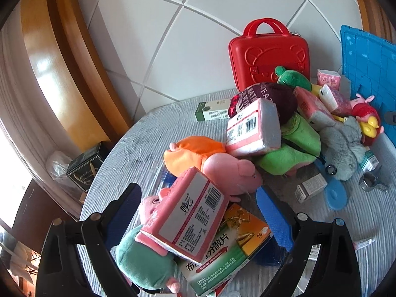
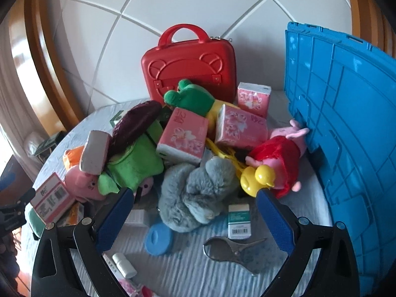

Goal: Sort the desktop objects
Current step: 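Return both grippers from the crate to the heap of items, then lower right gripper onto grey fluffy plush while left grasps pink Soft tissue pack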

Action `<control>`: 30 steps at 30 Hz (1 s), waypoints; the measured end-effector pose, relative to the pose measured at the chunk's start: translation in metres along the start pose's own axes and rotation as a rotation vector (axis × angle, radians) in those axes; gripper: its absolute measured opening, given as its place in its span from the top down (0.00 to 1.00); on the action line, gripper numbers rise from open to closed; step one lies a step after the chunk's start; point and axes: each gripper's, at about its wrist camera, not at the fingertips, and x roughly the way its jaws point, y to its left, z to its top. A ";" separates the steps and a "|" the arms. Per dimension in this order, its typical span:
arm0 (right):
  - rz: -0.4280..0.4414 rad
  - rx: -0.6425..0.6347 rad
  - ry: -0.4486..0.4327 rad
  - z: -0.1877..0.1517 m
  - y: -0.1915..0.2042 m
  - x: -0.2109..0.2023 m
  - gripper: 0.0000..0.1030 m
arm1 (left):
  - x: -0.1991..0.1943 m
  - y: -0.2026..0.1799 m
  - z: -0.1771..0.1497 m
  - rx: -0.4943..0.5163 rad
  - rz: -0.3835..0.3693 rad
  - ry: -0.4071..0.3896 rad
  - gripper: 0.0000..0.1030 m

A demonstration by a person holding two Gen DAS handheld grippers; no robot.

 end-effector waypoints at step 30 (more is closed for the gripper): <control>0.083 0.199 0.284 -0.005 -0.010 0.146 0.05 | 0.004 -0.011 -0.046 0.106 0.012 0.059 0.07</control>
